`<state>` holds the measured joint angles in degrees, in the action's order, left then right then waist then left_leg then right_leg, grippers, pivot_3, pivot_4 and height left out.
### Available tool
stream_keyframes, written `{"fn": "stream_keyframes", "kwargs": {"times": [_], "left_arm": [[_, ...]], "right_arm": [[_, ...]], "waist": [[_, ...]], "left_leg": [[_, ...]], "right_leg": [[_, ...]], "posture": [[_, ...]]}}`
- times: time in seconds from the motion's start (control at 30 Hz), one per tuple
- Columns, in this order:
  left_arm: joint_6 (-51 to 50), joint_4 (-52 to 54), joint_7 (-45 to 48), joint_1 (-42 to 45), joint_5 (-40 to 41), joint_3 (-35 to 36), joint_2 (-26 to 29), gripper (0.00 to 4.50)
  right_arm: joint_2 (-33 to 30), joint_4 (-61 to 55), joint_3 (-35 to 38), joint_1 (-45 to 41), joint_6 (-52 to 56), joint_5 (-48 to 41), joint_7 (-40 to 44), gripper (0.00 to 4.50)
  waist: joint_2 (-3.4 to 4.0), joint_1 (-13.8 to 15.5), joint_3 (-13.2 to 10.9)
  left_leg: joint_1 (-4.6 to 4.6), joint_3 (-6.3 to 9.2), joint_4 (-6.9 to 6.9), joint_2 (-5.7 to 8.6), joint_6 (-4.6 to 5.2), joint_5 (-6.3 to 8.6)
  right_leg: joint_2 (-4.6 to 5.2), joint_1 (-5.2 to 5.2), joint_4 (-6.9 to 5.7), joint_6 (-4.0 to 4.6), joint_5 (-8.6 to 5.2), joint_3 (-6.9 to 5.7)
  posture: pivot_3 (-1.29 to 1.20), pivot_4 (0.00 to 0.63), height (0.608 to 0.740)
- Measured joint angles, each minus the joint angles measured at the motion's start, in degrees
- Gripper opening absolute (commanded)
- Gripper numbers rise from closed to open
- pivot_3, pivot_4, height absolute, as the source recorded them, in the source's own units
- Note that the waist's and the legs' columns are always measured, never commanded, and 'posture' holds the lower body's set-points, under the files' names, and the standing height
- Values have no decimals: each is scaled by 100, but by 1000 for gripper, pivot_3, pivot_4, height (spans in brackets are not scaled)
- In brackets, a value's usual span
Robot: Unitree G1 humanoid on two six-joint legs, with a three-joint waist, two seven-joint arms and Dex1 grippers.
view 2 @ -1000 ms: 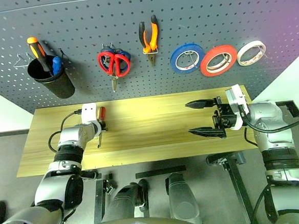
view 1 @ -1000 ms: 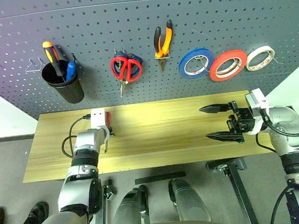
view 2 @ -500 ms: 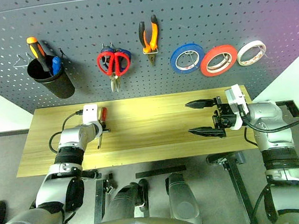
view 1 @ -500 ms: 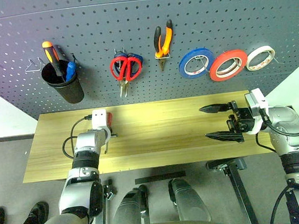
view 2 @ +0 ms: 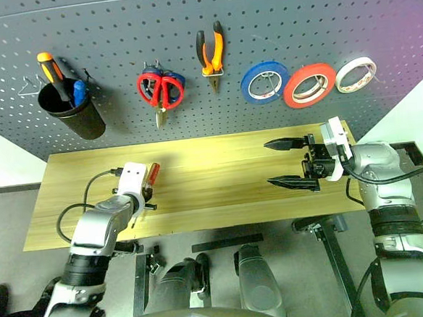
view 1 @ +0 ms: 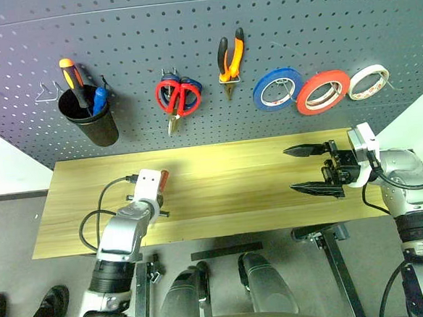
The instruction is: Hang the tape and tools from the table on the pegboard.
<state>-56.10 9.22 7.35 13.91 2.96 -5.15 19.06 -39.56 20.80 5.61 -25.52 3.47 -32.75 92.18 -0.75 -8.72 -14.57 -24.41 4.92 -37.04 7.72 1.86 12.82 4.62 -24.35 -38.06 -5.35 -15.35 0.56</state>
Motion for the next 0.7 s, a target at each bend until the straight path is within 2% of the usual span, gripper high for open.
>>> {"fn": "stream_keyframes", "kwargs": {"times": [0.07, 0.27, 0.7], "left_arm": [[513, 303, 177, -255, -124, -158, 269, 841], [1659, 583, 337, -705, -471, -429, 589, 841], [4173, 663, 403, -1150, -1123, -206, 1079, 841]], "right_arm": [[36, 129, 3, -56, -52, 0, 4, 4500], [58, 389, -5, -205, -213, -3, 8, 4500], [109, 864, -46, -432, -416, -259, 10, 4500]], "waist": [[4, 10, 2], [7, 74, 5], [33, 184, 36]], "left_leg": [[0, -2, 2, 0, -1, 1], [0, -2, 3, -1, -3, 2], [-1, -8, 3, 0, 4, -2]], "right_leg": [[0, -1, 2, 0, 0, 1], [1, -2, 5, 2, 0, 3], [0, -5, 5, 0, 1, 3]], "posture": [[-284, 243, 740], [-272, 218, 740], [-245, 147, 740]]}}
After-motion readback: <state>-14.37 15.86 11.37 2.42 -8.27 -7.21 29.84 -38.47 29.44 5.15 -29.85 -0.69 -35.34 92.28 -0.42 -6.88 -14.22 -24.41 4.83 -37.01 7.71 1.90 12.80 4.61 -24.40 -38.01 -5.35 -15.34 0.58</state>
